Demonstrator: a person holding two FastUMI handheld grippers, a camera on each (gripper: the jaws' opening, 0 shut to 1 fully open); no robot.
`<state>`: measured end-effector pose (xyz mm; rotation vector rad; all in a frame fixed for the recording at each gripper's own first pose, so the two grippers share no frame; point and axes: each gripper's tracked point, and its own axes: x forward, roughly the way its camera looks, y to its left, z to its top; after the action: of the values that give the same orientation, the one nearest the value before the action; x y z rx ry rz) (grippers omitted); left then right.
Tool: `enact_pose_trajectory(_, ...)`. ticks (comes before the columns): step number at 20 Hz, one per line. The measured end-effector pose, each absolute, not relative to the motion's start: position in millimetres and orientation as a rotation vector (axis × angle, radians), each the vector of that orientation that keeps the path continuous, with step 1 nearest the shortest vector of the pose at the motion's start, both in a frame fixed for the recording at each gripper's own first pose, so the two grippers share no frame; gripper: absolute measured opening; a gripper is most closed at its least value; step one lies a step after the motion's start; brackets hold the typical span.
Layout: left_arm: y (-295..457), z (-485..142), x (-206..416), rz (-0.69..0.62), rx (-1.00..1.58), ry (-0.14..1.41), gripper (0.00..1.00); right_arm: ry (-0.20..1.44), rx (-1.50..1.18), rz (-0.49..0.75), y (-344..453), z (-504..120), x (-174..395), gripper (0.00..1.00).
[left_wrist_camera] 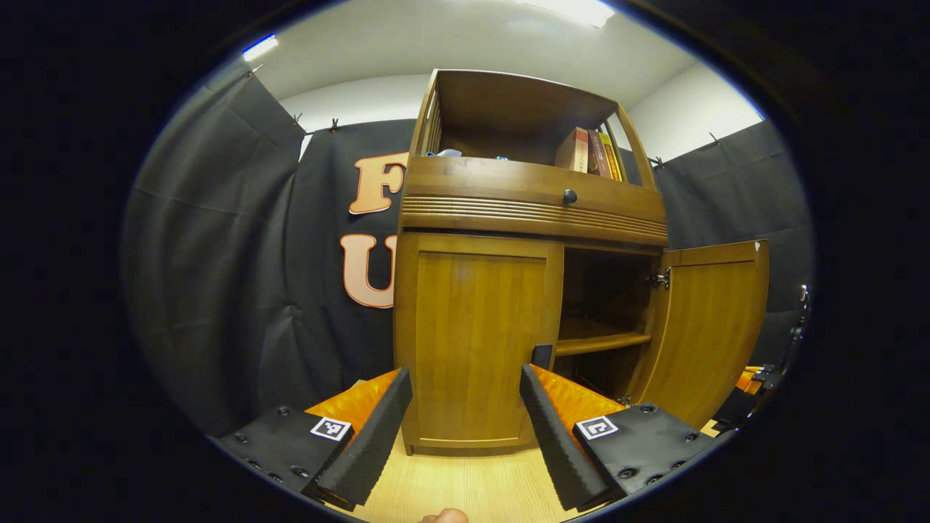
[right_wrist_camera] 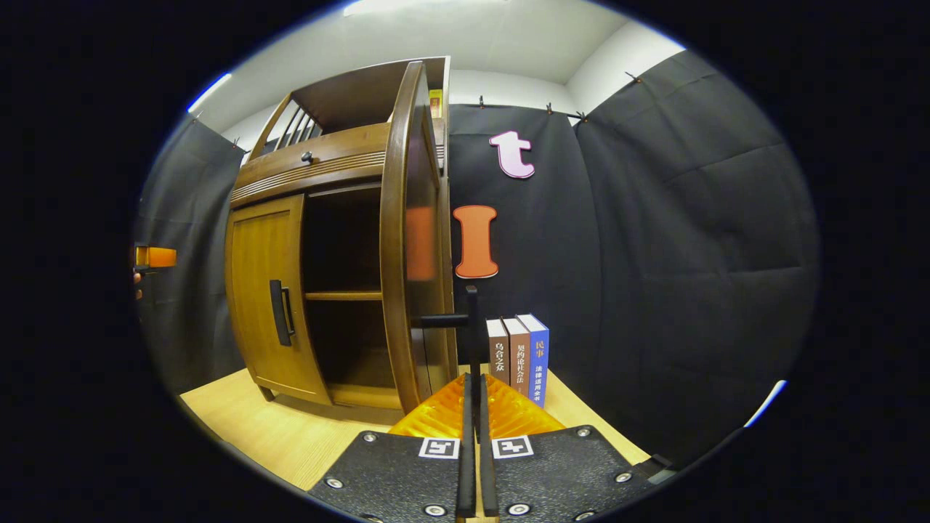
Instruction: Open the right door of the double-door shoe cabinet with the right hand, and open the left door with the left hand.
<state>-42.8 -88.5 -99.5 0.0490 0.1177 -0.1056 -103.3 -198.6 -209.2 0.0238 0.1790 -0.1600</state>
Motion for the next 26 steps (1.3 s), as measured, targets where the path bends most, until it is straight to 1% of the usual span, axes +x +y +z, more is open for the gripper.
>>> enact_pose_trajectory(2,-99,-103,-38,-0.116,0.055,0.119,0.97,0.176,0.033,-0.154,-203,-210,-103,0.02)
enact_pose_trajectory(5,-113,-109,-32,-0.128,0.055,0.114,0.97,0.177,0.04,-0.147,-208,-210,-104,0.04)
enact_pose_trajectory(6,-120,-114,-29,-0.136,0.052,0.122,0.95,0.178,0.041,-0.145,-209,-210,-103,0.04)
enact_pose_trajectory(7,-127,-121,-25,-0.149,0.049,0.136,0.95,0.179,0.045,-0.146,-211,-210,-104,0.18)
enact_pose_trajectory(8,-133,-129,-22,-0.16,0.047,0.149,0.95,0.18,0.05,-0.152,-214,-210,-105,0.19)
enact_pose_trajectory(9,-138,-136,-18,-0.165,0.045,0.159,0.95,0.179,0.052,-0.163,-218,-209,-107,0.04)
enact_pose_trajectory(11,-150,-149,-7,-0.173,0.038,0.18,0.95,0.176,0.035,-0.201,-229,-208,-111,0.04)
enact_pose_trajectory(12,-156,-156,-3,-0.184,0.034,0.193,0.95,0.169,0.024,-0.218,-233,-206,-113,0.22)
enact_pose_trajectory(13,-163,-163,2,-0.192,0.033,0.204,0.97,0.16,0.02,-0.227,-234,-201,-117,0.22)
enact_pose_trajectory(14,-167,-169,8,-0.195,0.035,0.211,0.95,0.15,0.015,-0.238,-237,-198,-120,0.04)
enact_pose_trajectory(15,-171,-174,12,-0.199,0.037,0.215,0.95,0.138,0.004,-0.258,-244,-192,-123,0.22)
enact_pose_trajectory(16,-176,-179,17,-0.202,0.036,0.216,0.95,0.123,-0.013,-0.279,-250,-186,-127,0.06)
enact_pose_trajectory(17,-182,-185,23,-0.207,0.037,0.216,0.95,0.108,-0.034,-0.301,-254,-179,-130,0.06)
enact_pose_trajectory(18,-184,-190,27,-0.206,0.041,0.216,0.95,0.1,-0.056,-0.316,-257,-174,-135,0.22)
enact_pose_trajectory(19,-187,-195,32,-0.201,0.046,0.215,0.95,0.097,-0.075,-0.328,-261,-172,-136,0.1)
enact_pose_trajectory(20,-190,-200,37,-0.199,0.05,0.213,0.95,0.097,-0.084,-0.335,-263,-170,-138,0.11)
enact_pose_trajectory(21,-194,-204,43,-0.203,0.049,0.215,0.95,0.094,-0.085,-0.343,-263,-168,-140,0.15)
enact_pose_trajectory(22,-198,-209,48,-0.206,0.048,0.224,0.95,0.091,-0.082,-0.349,-265,-167,-140,0.08)
enact_pose_trajectory(23,-201,-215,55,-0.208,0.048,0.229,0.96,0.091,-0.077,-0.354,-266,-167,-141,0.36)
enact_pose_trajectory(24,-204,-218,61,-0.209,0.048,0.227,0.95,0.092,-0.069,-0.36,-268,-168,-141,0.29)
enact_pose_trajectory(25,-205,-220,66,-0.207,0.05,0.221,0.96,0.09,-0.061,-0.366,-271,-167,-141,0.27)
enact_pose_trajectory(26,-207,-220,72,-0.206,0.058,0.207,0.96,0.09,-0.057,-0.375,-275,-167,-141,0.38)
